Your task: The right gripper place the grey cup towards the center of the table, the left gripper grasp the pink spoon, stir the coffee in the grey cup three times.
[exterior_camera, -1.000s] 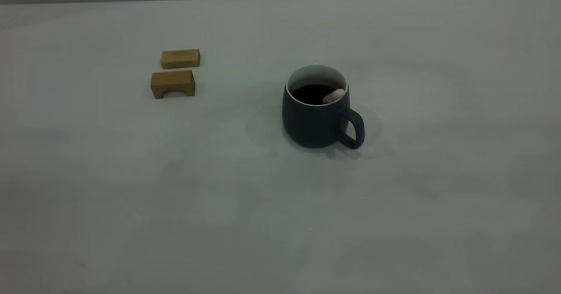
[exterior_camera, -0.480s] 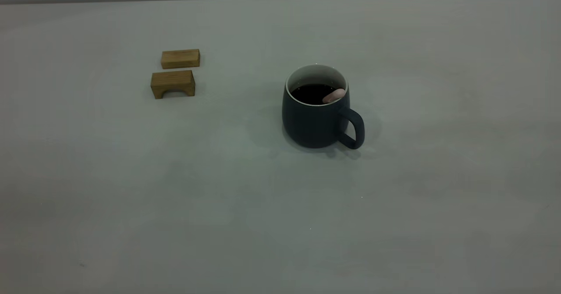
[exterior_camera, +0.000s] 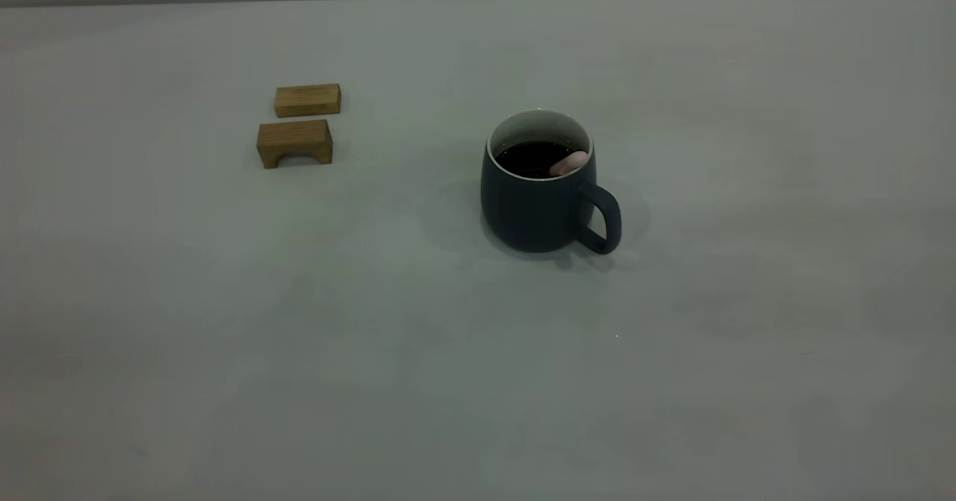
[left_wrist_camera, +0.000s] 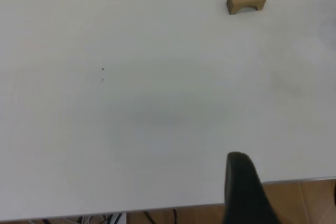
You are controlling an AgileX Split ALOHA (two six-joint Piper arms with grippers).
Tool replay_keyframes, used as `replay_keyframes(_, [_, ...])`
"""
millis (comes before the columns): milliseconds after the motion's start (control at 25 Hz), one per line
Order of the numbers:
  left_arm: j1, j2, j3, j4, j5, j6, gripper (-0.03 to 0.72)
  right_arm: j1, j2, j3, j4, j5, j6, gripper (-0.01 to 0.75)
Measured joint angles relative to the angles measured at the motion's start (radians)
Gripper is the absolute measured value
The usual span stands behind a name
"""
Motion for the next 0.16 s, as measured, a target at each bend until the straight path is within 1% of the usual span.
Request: replay_keyframes(160, [0.0,0.0,0.0,0.0,0.0,0.0,0.481,0.0,0.0,0.0,0.0,0.0,0.0,0.237])
